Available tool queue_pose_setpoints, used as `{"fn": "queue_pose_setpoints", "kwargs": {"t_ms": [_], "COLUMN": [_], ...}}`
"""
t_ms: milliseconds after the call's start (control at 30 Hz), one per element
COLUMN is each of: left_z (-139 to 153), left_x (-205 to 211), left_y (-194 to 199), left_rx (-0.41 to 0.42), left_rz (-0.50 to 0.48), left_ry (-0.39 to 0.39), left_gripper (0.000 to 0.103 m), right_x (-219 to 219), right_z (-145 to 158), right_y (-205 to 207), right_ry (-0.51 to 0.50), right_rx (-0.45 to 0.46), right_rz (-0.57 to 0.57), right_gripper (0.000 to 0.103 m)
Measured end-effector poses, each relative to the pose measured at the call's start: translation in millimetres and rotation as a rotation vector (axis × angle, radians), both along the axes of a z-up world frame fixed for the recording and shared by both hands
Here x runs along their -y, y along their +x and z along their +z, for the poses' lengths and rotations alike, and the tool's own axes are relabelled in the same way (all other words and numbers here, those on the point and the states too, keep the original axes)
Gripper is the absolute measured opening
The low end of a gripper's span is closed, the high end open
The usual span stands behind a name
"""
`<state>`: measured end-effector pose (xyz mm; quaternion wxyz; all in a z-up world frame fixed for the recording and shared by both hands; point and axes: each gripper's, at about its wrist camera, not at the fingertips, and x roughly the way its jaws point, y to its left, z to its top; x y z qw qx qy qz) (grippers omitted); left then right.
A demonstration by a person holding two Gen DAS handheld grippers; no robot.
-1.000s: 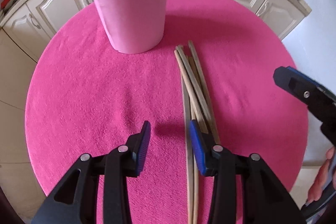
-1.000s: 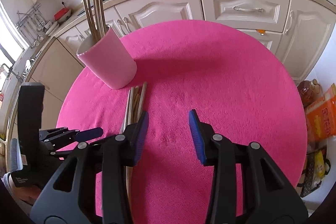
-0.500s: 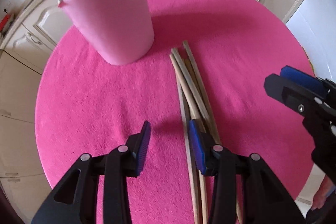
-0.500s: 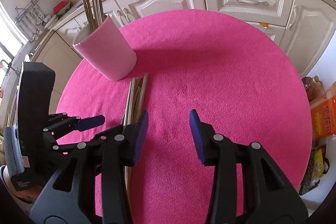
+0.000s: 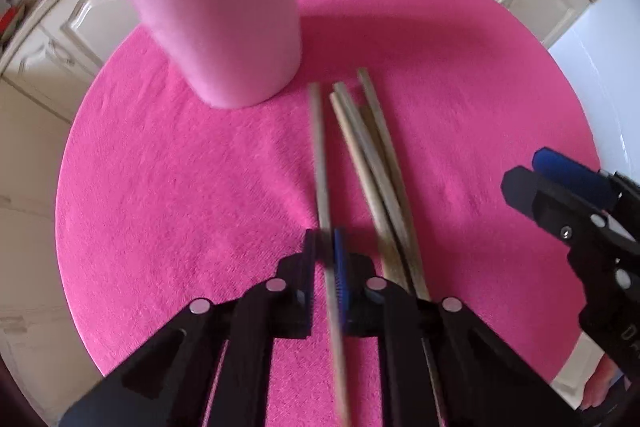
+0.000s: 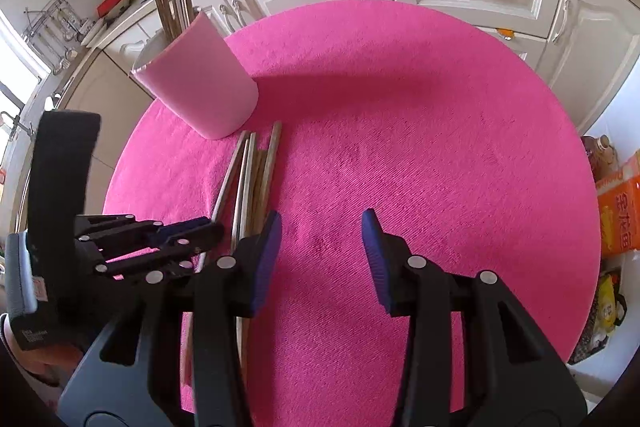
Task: Organize utensils
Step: 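Grasp a chopstick with the left gripper while the right gripper grasps another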
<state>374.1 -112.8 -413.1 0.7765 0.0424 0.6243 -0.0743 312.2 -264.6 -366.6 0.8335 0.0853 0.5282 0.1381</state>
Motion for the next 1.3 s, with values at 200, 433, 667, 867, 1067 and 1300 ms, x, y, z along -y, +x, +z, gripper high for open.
{"fn": "queue_pose_setpoints", "kwargs": {"t_ms": [200,433,667,867,1067,1300], "left_z": [6.3,14.6,24.0,26.9,23.4,10.4], "left_x": [-32.7,-64.7,-82.1,-88.6,-87.8,-86.2], "left_y": [-8.4,-20.2,-36.4,-41.5,-38.2,-31.4], "left_rx": [0.009,0.031,0.044,0.048,0.034,-0.017], "left_rz": [0.101,0.178,0.189,0.184,0.176,0.185], "left_ry": [-0.057,-0.079,-0.100,-0.116,-0.130,-0.134], "left_gripper": [0.006,0.006,0.006,0.006,0.006,0.006], "right_x": [-15.0,-45.7,-56.5,-43.0,-44.1,-32.2], "right_z": [-7.3,-15.4,-23.0,-25.8,-25.7,-27.2], "right_y": [6.8,10.3,15.4,16.0,24.1,26.6], "right_ry": [-0.006,-0.014,-0.046,-0.047,-0.066,0.027], "right_rx": [-0.059,-0.115,-0.164,-0.197,-0.216,-0.236], "right_rz": [0.033,0.116,0.147,0.132,0.145,0.120], "right_gripper": [0.042,0.029,0.016,0.010,0.010,0.007]}}
